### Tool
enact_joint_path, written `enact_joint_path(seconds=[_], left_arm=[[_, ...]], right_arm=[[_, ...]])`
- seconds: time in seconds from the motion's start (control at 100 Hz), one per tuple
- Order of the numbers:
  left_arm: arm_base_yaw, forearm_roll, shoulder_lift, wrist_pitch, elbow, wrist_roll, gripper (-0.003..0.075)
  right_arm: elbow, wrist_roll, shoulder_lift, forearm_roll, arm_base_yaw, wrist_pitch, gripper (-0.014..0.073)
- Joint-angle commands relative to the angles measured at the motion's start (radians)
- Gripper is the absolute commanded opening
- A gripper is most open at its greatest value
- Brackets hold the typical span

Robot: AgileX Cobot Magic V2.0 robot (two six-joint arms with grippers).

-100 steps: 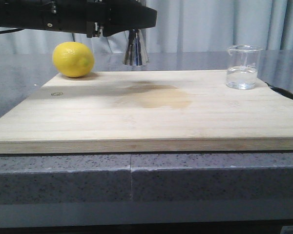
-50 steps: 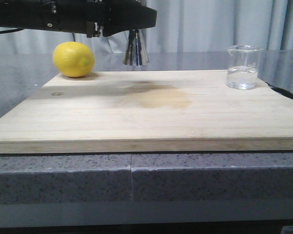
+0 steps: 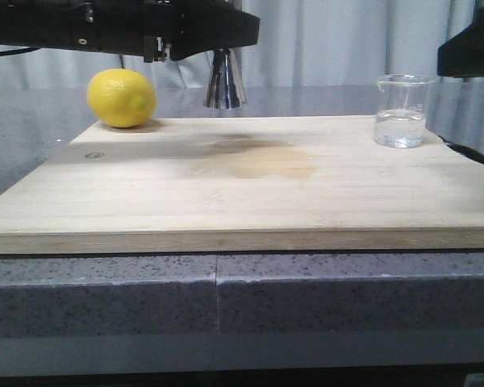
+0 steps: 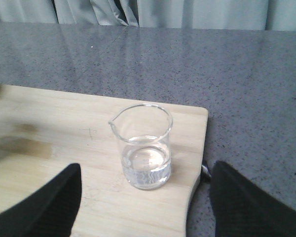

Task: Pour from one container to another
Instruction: 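Reach the right gripper to the glass beaker and grasp it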

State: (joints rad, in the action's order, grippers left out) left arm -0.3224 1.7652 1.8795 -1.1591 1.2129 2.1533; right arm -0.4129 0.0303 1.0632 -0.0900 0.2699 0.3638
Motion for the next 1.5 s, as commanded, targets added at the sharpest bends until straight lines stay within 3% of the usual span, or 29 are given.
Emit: enact_joint_path(seconds=[0.0, 0.55, 1.32, 1.49], left_arm=[[-0.011, 0.088, -0.061, -0.113, 0.031, -0.009, 0.0206], [-0.011, 0.088, -0.061, -0.113, 0.031, -0.009, 0.0206], [-0.011, 0.088, -0.061, -0.113, 0.031, -0.009, 0.0206], [-0.011, 0.088, -0.061, -0.113, 0.031, -0.009, 0.0206]], right_arm=[[-0.024, 0.005, 0.044, 0.003, 0.001, 0.159, 0.0495], [-0.028, -0.088, 0.306, 0.090, 0.001, 0.498, 0.0495], [-0.149, -0.088, 0.480, 0.116, 0.001, 0.477, 0.0489], [-0.149, -0.088, 0.483, 0.116, 0.001, 0.476, 0.0362]])
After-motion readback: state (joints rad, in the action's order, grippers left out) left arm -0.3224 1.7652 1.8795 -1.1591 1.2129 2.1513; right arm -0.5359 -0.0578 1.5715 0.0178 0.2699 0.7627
